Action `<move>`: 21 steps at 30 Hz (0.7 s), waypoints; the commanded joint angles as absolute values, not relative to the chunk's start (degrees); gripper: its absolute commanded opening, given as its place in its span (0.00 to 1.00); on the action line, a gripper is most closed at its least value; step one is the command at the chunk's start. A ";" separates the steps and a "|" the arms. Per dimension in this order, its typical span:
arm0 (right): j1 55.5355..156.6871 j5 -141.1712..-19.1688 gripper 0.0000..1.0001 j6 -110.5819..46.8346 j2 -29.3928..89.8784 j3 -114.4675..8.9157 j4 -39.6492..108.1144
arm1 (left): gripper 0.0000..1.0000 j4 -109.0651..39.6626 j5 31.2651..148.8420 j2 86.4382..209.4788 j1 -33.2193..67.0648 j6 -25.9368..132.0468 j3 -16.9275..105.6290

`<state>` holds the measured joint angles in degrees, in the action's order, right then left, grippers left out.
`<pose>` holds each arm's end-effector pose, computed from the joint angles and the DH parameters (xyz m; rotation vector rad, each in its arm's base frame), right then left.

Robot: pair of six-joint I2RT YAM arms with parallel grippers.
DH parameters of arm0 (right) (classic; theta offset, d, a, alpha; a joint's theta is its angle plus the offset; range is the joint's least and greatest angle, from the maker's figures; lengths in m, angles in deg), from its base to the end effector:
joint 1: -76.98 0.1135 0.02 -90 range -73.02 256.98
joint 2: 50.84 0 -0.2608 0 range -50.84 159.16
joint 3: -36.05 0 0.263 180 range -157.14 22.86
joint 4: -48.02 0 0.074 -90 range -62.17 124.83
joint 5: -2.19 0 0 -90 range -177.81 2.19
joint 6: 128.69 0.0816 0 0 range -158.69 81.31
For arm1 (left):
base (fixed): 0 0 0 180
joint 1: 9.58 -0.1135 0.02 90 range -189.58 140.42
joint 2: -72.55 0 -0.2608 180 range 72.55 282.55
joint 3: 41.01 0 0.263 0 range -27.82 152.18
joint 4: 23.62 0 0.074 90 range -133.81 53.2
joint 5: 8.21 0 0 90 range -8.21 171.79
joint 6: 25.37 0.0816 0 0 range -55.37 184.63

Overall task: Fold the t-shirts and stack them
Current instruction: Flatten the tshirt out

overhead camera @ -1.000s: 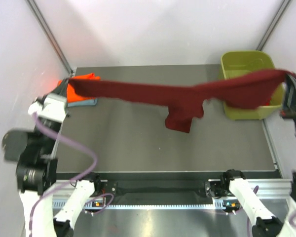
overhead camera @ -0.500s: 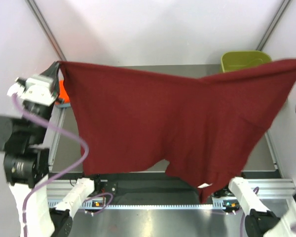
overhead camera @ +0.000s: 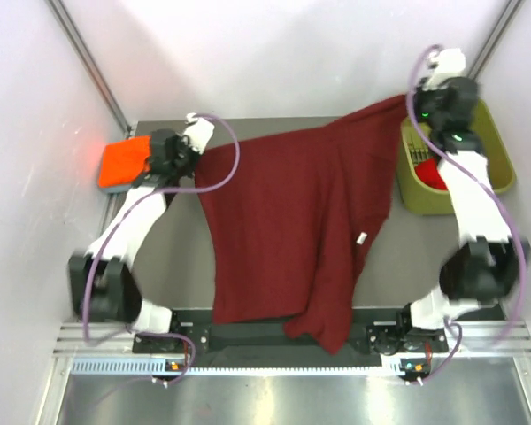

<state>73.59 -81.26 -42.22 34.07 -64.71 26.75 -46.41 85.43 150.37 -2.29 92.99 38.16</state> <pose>0.4041 -0.0146 0.4305 -0.0886 1.6624 0.0037 0.3689 -0.0524 0.3178 0.6365 1.8416 0.1819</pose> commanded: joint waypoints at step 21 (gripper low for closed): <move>83.58 -93.43 0.00 -55.56 72.81 -89.72 39.13 | 0.00 -19.61 80.73 192.77 -5.44 109.98 66.13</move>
